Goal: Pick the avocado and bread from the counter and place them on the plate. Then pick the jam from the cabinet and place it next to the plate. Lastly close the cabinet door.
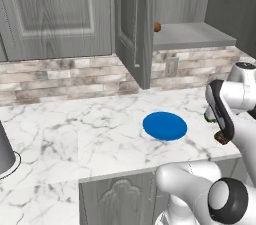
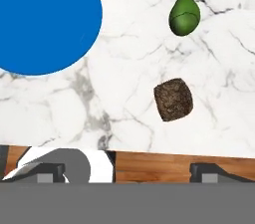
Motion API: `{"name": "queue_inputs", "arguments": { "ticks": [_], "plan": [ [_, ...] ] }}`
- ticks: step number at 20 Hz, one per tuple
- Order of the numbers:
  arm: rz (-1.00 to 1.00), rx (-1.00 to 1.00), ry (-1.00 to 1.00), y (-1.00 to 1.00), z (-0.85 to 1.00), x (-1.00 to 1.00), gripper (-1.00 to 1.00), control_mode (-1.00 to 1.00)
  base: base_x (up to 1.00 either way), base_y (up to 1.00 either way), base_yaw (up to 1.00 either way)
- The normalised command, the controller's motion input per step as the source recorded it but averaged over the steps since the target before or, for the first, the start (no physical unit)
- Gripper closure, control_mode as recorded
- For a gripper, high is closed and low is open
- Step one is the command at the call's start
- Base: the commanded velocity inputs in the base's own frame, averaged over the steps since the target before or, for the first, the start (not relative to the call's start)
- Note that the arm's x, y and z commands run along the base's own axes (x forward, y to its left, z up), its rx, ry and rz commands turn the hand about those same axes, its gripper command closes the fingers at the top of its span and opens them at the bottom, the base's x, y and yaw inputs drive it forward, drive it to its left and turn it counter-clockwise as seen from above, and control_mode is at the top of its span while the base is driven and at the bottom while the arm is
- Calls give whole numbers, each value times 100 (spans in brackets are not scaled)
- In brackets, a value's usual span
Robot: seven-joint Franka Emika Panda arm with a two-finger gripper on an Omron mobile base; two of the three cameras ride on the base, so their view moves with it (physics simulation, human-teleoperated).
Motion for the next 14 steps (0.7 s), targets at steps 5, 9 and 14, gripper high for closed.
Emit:
{"name": "queue_inputs", "arguments": {
  "ticks": [5,9,14],
  "plan": [
    [0,-3,5,-33,-35,0,-100,-100,0,0,0],
    [0,0,0,-33,-27,0,-100,-100,0,0,0],
    [0,-2,0,-24,-31,0,-100,-100,0,0,0]
  ]
}}
